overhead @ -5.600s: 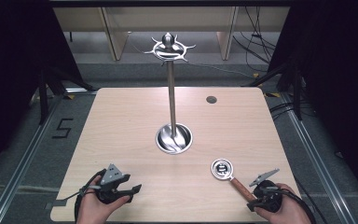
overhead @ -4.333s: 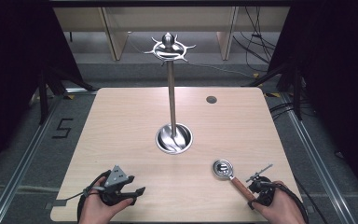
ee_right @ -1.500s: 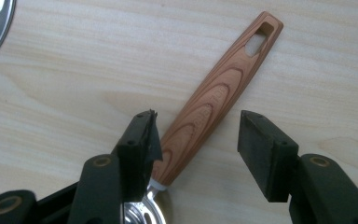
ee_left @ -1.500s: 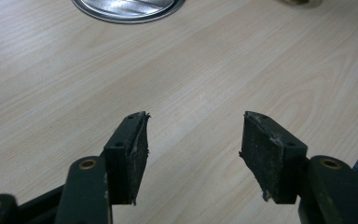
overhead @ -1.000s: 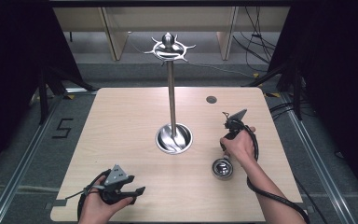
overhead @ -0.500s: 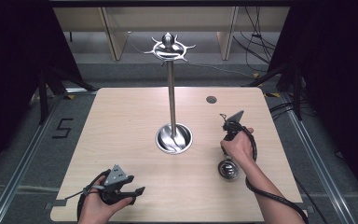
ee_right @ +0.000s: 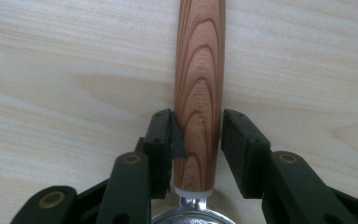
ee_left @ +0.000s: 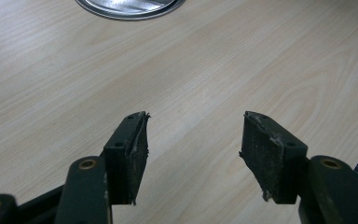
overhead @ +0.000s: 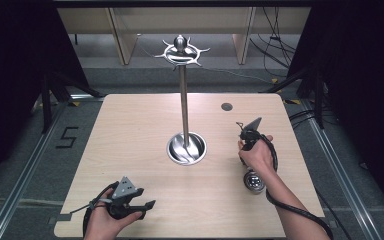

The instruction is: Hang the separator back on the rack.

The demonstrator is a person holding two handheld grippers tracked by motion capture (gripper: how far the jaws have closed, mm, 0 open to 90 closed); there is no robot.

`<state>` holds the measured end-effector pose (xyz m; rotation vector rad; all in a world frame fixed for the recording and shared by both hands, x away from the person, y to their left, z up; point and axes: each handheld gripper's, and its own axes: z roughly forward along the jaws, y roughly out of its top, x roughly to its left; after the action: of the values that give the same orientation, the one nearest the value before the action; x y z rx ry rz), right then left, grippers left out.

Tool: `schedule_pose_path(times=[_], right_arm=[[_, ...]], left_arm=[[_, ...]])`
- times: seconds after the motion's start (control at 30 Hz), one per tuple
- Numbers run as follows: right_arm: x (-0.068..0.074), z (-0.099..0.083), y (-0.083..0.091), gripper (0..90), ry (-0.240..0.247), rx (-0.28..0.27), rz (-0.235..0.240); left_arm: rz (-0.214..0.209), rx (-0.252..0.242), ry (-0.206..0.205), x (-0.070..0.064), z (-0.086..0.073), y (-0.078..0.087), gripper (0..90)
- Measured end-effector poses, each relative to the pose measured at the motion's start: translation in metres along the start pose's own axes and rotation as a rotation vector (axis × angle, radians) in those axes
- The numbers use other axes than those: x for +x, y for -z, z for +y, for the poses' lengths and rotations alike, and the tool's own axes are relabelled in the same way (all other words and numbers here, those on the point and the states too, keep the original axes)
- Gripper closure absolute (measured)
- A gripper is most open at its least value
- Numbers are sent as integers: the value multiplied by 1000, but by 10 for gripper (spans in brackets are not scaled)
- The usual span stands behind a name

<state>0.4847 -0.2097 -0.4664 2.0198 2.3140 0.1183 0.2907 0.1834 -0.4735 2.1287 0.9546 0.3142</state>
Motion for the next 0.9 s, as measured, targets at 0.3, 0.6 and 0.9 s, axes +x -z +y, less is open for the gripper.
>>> schedule_pose_path(times=[0.3,0.6,0.9], right_arm=[[-4,0,-3,685,96,-10,-4],[-7,-5,1,690,82,-26,47],[-17,-20,21,691,110,-129,132]], left_arm=[[8,-13,12,-1,0,-1,405],[2,6,-8,0,0,1,406],[2,7,-15,1,0,1,406]])
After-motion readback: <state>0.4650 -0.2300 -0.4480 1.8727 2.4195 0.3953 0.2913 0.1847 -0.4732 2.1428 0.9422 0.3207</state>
